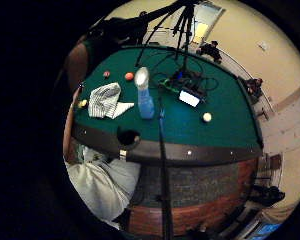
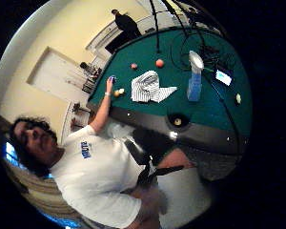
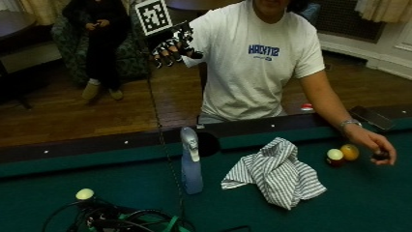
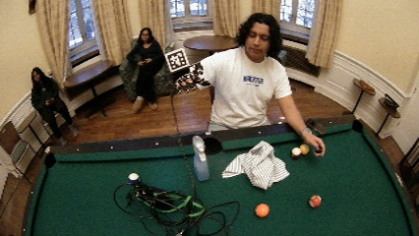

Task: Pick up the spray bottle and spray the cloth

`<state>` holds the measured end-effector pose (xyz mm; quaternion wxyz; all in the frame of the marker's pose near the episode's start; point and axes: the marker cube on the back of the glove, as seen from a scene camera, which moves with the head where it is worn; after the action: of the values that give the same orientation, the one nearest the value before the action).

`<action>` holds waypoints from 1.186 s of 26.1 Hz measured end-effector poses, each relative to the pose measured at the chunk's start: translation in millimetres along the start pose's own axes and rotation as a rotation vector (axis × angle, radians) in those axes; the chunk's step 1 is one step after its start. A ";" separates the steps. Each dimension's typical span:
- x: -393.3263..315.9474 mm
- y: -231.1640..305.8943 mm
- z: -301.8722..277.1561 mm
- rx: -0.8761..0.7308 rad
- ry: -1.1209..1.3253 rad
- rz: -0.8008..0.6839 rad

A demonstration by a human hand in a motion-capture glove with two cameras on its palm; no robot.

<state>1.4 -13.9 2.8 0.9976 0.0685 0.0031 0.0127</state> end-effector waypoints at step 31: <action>56.7 79.0 117.1 -0.173 -0.221 0.213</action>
<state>57.1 49.8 129.3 0.9870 -0.0166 -0.1151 0.1107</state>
